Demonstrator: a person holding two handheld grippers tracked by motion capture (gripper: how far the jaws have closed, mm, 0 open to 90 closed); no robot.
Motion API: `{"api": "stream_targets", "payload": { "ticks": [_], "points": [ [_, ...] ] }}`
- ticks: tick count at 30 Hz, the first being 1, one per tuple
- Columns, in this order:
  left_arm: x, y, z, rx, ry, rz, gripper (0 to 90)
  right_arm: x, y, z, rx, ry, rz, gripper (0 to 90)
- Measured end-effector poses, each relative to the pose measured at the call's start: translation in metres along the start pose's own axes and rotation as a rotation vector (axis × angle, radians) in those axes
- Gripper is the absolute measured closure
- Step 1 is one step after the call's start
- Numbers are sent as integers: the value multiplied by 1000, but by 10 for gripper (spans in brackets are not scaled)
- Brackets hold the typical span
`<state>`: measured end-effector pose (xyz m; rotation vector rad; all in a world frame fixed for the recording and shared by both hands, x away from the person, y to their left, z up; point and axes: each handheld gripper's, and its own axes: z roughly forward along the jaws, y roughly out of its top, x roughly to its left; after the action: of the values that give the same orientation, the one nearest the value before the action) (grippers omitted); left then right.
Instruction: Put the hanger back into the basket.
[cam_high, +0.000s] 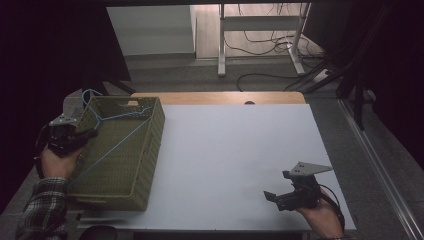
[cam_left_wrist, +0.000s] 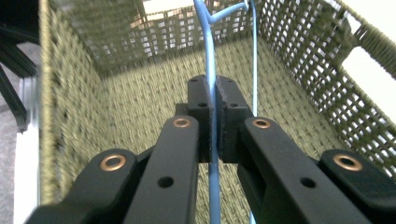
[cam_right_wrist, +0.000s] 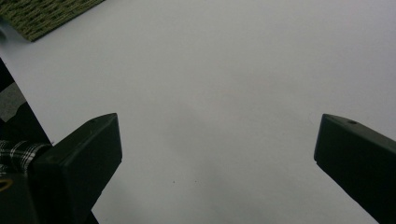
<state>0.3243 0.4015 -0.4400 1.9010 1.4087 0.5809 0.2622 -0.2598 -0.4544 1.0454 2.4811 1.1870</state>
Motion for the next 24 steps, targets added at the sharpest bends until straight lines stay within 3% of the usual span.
{"api": "stream_targets", "payload": {
  "ticks": [7,10,13,15,18,24],
  "points": [
    [0,-2,6,30,6,2,859,-1,-1,1,6,0,4,9],
    [2,-3,4,3,-25,-46,704,-1,-1,0,2,-2,2,9],
    [-3,-4,1,-1,-45,-49,560,-1,-1,-1,-3,-7,2,8],
    [-9,-4,-2,-22,-72,-51,471,-1,-1,-2,-7,-10,2,8],
    [-20,-3,-9,-56,-145,-56,335,0,0,-3,-11,-17,-2,8],
    [-45,0,-24,-79,-258,-52,173,3,1,-6,-16,-29,-24,8]
  ]
}}
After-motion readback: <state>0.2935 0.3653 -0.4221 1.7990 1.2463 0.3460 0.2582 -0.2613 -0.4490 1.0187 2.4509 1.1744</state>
